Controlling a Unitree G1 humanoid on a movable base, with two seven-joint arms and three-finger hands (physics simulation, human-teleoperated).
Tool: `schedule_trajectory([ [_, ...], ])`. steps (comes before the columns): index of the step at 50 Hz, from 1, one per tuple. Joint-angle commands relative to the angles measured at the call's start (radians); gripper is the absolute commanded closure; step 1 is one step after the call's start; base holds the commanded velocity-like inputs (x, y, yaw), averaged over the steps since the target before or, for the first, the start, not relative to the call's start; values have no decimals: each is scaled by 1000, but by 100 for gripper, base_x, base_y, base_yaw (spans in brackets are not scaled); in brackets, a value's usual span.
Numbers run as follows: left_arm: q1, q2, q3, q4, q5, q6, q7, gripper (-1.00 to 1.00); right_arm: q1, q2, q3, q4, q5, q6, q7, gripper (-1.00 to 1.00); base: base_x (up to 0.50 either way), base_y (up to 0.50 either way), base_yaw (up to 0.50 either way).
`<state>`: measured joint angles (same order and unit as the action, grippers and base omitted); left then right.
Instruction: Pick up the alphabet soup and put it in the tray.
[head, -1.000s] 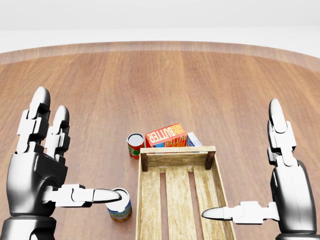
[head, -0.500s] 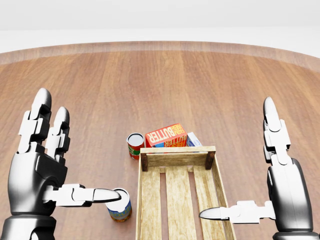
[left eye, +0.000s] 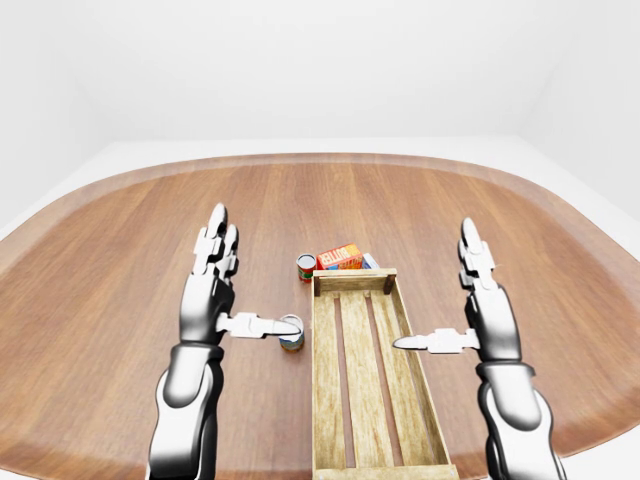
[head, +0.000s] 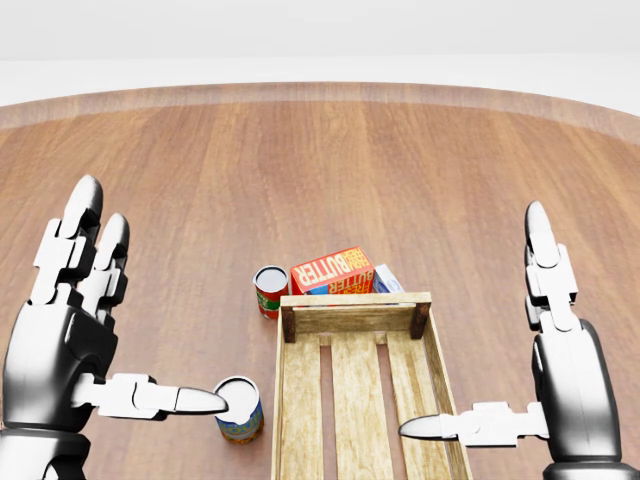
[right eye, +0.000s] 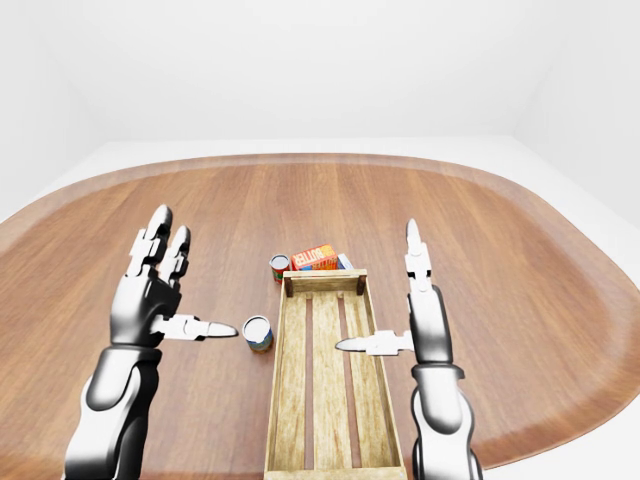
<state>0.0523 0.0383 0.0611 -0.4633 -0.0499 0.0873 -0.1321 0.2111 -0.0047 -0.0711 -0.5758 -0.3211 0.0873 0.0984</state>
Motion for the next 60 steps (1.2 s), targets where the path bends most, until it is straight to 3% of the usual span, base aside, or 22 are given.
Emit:
schedule_trajectory([
  [1,40,15,12,105,94,0,-67,-100,-3,-1,-4,1,1,0,2,-100,0,0,0],
  [13,8,35,36,184,155,0,-141,-100,0,-1,-10,-1,9,0,3,-100,0,0,0],
  [26,6,37,23,188,224,0,-194,-100,1,0,-16,-3,12,0,5,-100,0,0,0],
  [36,-22,59,-25,249,413,0,-203,-100,-2,0,-21,2,16,0,5,-100,0,0,0],
  [51,-94,63,-32,282,621,0,-184,-100,3,3,-22,-1,17,0,5,-100,0,0,0],
  [60,-96,56,-47,233,760,0,-179,-100,6,3,-25,-2,18,0,3,-100,0,0,0],
])
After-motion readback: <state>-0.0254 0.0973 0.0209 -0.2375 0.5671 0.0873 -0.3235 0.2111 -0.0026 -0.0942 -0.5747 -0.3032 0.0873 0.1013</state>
